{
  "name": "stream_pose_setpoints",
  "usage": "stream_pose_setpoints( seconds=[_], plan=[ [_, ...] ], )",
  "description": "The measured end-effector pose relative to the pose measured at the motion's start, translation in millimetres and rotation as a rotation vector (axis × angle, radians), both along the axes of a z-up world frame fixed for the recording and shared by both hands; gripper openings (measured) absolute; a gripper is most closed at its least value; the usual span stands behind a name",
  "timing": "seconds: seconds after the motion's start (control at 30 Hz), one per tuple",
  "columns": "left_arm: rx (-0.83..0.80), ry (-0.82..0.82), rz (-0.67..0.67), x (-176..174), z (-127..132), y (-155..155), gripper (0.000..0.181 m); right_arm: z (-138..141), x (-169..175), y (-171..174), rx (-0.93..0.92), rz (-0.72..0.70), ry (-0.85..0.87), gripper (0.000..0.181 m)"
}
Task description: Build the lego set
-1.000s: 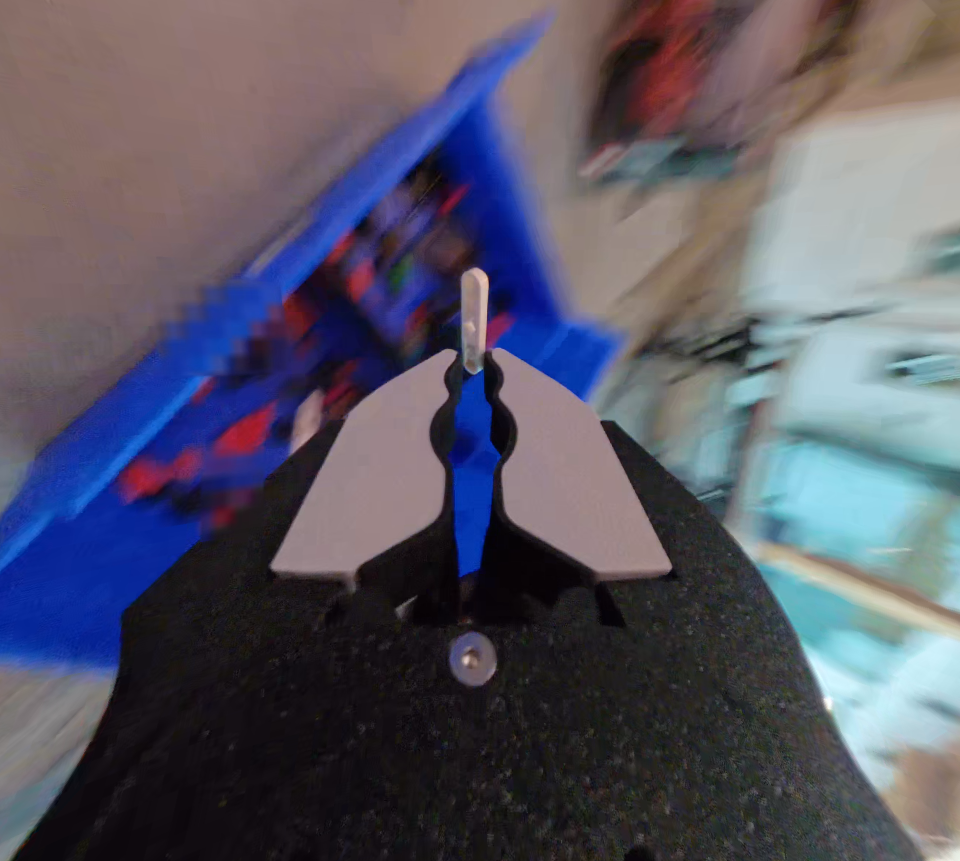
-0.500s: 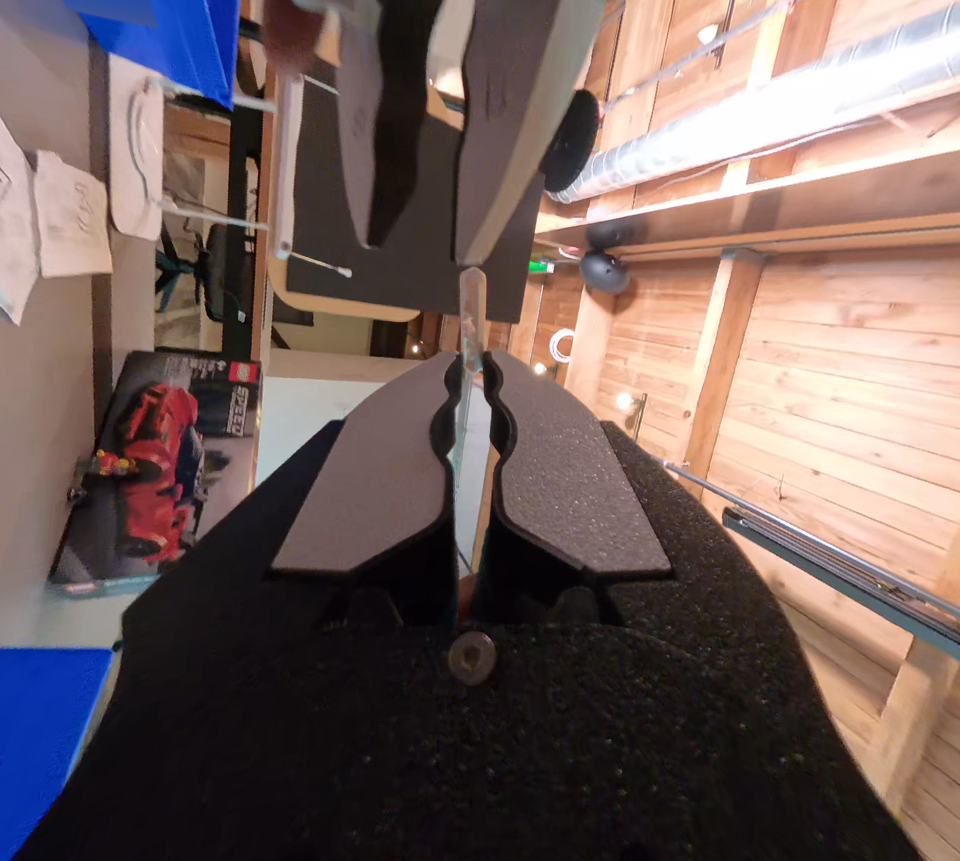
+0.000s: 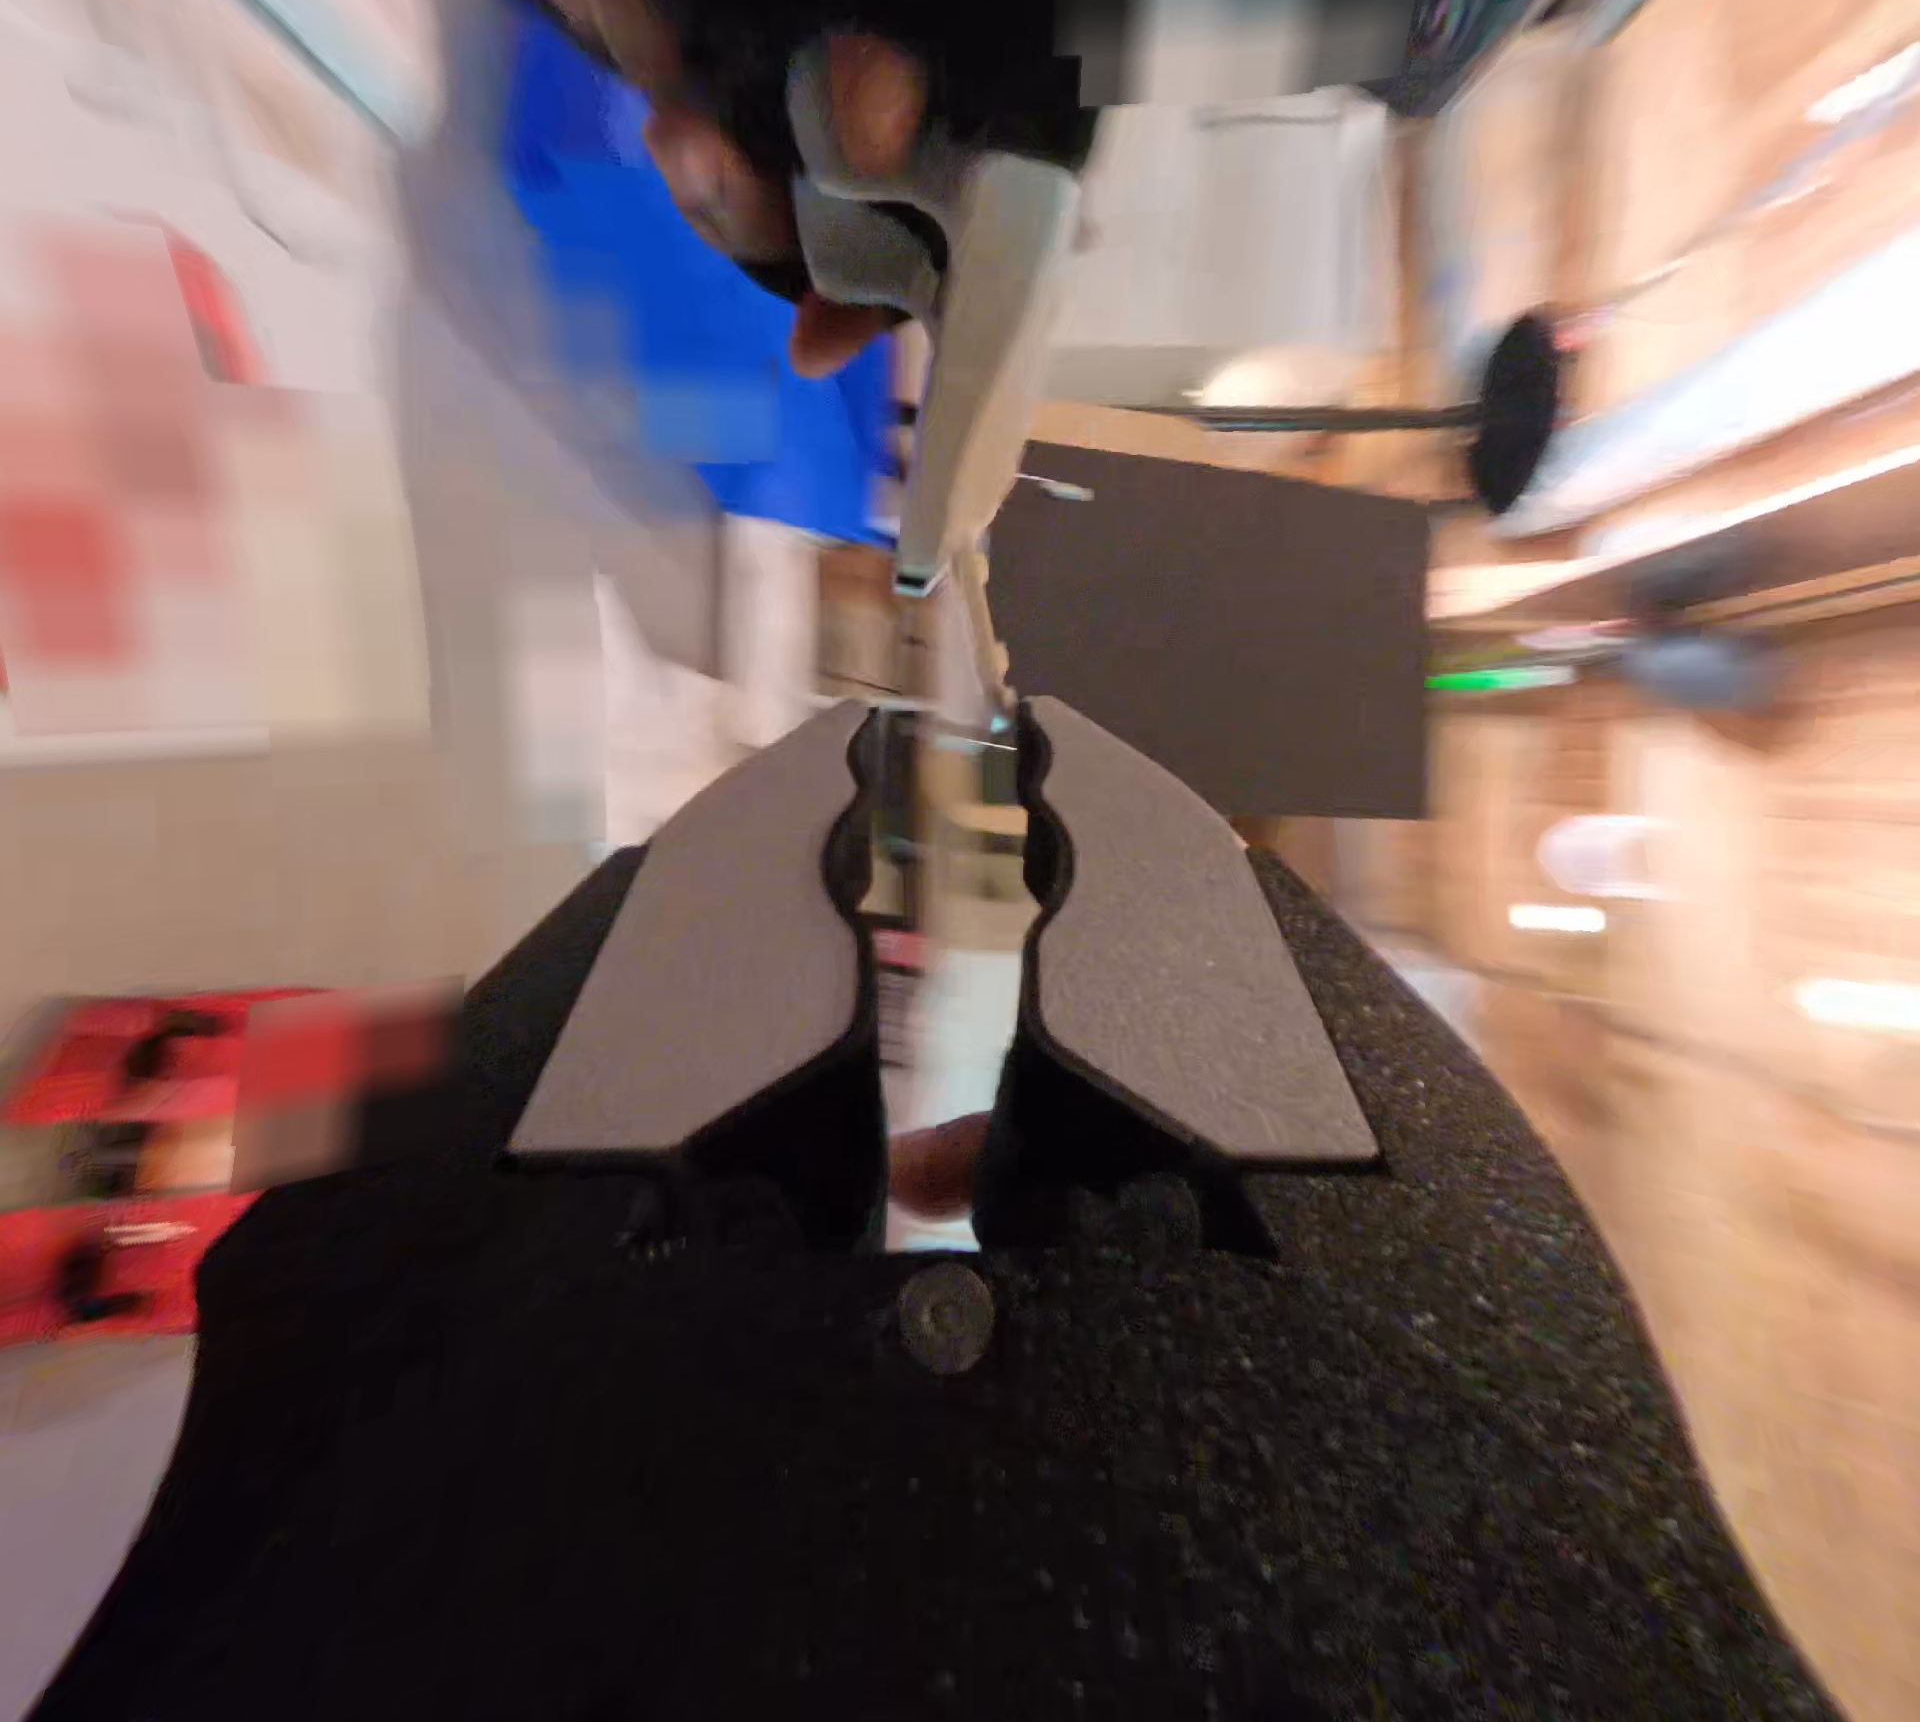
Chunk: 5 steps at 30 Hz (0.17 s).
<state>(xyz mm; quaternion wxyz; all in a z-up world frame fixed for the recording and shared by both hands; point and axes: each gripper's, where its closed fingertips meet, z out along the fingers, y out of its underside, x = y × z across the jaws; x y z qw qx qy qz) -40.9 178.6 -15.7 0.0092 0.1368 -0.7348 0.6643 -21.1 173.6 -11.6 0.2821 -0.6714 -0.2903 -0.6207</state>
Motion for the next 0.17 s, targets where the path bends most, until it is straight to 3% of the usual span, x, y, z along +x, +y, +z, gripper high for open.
stream_pose_setpoints(
  seconds=[0.03,0.1,0.17],
  plan=[
    [0.054,-0.03,-0.07,-5,-7,3,0.008,-10,-4,-2,0.049,0.033,0.252,0.026],
    [0.149,-0.068,-0.214,-15,-21,10,0.007,-24,-20,-5,0.175,0.112,0.849,0.035],
    [0.238,-0.123,-0.333,-23,-33,13,0.008,-24,-44,-2,0.248,0.228,1.32,0.045]
  ],
)
